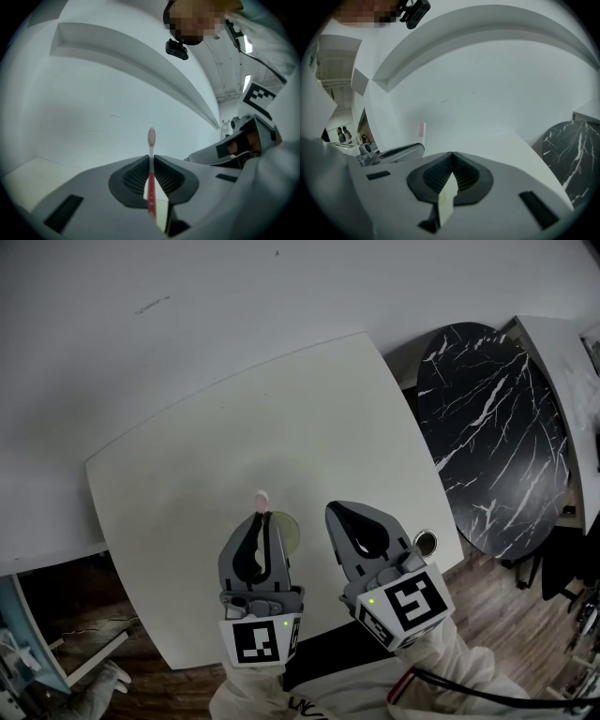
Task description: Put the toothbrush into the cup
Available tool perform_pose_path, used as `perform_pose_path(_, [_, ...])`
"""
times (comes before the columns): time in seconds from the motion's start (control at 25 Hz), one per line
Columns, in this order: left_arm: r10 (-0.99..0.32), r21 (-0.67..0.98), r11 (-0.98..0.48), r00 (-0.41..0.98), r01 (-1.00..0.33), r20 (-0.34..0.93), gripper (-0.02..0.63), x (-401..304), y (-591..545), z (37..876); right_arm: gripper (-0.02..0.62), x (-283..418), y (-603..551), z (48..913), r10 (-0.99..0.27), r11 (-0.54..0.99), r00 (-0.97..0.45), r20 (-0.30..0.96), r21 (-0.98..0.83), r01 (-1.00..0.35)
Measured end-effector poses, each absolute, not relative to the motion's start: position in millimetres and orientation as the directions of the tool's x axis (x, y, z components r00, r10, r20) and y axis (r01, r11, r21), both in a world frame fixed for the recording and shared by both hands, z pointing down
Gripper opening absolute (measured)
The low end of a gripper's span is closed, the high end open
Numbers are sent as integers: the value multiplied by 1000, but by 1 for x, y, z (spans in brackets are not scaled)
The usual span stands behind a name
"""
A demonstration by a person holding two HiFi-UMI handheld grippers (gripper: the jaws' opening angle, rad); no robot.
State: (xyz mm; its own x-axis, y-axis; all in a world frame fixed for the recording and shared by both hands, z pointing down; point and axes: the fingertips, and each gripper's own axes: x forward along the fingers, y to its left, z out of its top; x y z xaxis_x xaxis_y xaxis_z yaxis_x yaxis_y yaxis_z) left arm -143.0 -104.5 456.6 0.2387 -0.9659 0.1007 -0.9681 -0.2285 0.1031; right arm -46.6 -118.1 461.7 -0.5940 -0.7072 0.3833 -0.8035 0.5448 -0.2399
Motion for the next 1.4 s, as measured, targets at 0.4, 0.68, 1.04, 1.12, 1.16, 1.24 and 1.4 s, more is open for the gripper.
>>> perform_pose_path(0.4, [-964,80,-167,180,-983,197,41,-146,-102,473,5,-52,-112,478,-692,539,-598,404,-261,-800])
perform_pose_path(0.68, [-957,74,-166,179,-983,230,41,-148,-95,481,5,-57,-112,484,-689,536,-598,410,-267,-801])
perform_pose_path(1.04, [-938,70,-178,191,-982,290,41,-141,-92,500,5,-65,-111,497,-681,531,-598,423,-278,-800])
perform_pose_path(1.12, [-935,71,-178,191,-982,298,41,-141,-92,502,5,-67,-111,500,-680,528,-597,426,-280,-802])
perform_pose_path(1.16, [-934,70,-178,190,-982,301,41,-141,-92,503,3,-67,-112,501,-680,527,-596,427,-280,-802])
perform_pose_path(1.24, [-932,65,-178,190,-982,307,41,-142,-92,503,5,-68,-113,503,-679,526,-596,429,-281,-802])
perform_pose_path(1.4, [-930,68,-176,188,-982,317,41,-142,-95,505,5,-69,-113,506,-677,526,-597,432,-285,-802])
